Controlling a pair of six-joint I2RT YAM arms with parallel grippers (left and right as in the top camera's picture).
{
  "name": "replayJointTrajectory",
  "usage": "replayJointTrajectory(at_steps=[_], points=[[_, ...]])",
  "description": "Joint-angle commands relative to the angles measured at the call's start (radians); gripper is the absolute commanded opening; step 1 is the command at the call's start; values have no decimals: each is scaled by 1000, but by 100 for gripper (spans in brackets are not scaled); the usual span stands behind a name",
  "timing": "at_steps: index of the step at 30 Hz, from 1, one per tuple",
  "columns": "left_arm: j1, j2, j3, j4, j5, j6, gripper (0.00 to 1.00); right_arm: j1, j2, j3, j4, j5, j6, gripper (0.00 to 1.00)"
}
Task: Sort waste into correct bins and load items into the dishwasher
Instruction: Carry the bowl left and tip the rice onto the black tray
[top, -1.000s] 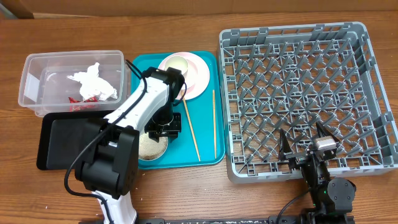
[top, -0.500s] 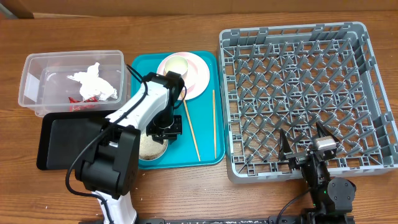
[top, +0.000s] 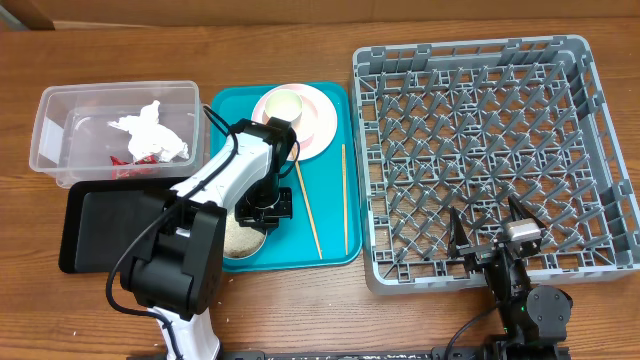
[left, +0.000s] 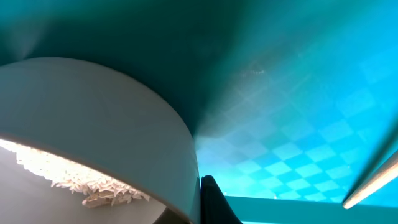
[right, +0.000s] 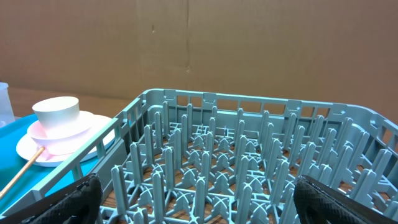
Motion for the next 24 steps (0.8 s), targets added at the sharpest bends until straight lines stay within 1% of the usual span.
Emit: replayJointTrajectory(at_steps=[1, 4, 11, 15, 17, 20, 24], points=[[-6, -10, 36, -5, 87, 64, 4, 0, -3, -10, 5, -2, 4, 100], [-6, -31, 83, -15, 169, 106, 4, 0, -3, -10, 5, -2, 4, 100], [-2, -155, 163, -95, 157, 106, 4, 0, -3, -10, 5, -2, 4, 100], [29, -266, 171, -132, 163, 150, 4, 0, -3, -10, 5, -2, 4, 100], [60, -314, 171, -144, 175, 172, 4, 0, -3, -10, 5, -2, 4, 100], [142, -381, 171, -162, 213, 214, 4, 0, -3, -10, 5, -2, 4, 100], [295, -415, 171, -179, 336, 318, 4, 0, -3, -10, 5, -2, 4, 100]])
